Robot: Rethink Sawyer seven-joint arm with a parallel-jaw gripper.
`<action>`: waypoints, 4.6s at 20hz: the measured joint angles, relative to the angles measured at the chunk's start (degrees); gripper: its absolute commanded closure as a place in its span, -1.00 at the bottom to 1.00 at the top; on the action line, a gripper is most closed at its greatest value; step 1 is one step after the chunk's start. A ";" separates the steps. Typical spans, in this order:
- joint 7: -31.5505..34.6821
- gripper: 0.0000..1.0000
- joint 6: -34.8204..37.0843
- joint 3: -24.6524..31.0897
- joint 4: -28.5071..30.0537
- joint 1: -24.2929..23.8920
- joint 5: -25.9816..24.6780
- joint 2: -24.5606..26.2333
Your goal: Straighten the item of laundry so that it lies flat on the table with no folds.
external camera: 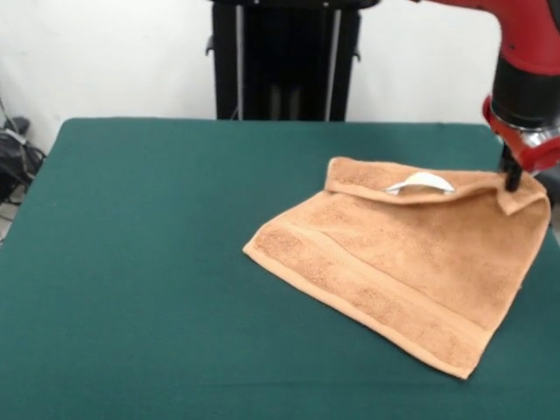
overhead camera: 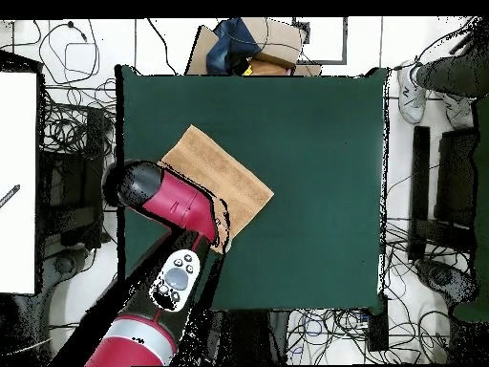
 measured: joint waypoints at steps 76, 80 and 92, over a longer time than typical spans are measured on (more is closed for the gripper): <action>0.05 -1.00 -21.47 9.27 3.77 -12.48 -5.71 6.50; 0.05 -1.00 -21.06 12.89 3.60 -16.61 -11.74 5.45; 0.04 -1.00 -16.20 20.82 0.72 -25.69 -26.24 4.82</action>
